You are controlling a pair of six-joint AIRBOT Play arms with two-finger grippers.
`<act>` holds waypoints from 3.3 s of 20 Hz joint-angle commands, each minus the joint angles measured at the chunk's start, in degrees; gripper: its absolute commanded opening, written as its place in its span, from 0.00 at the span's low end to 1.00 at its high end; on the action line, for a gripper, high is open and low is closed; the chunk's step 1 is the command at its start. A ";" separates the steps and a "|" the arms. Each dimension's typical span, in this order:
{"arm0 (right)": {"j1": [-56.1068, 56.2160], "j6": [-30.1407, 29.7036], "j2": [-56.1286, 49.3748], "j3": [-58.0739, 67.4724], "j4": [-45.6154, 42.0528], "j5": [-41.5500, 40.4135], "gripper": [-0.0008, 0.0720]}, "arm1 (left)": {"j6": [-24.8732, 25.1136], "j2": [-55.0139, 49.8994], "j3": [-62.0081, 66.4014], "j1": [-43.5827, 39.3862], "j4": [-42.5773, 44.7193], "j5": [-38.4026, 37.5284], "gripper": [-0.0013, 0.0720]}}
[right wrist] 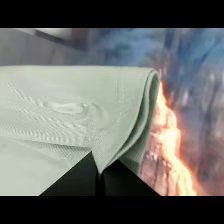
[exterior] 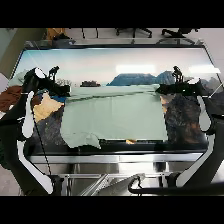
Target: Fold the shirts.
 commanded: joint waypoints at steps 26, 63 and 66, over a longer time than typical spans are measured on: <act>-13.14 9.42 25.22 -40.63 -14.34 11.30 0.56 | 4.81 45.66 -78.77 7.50 -18.16 12.15 0.97; -10.27 9.66 38.14 -41.51 -0.85 14.56 0.04 | 3.13 62.86 -57.46 3.69 -19.08 0.22 0.04; -9.38 4.50 32.94 -36.13 6.45 8.20 0.04 | 3.98 50.86 -46.01 0.20 -19.04 3.98 0.04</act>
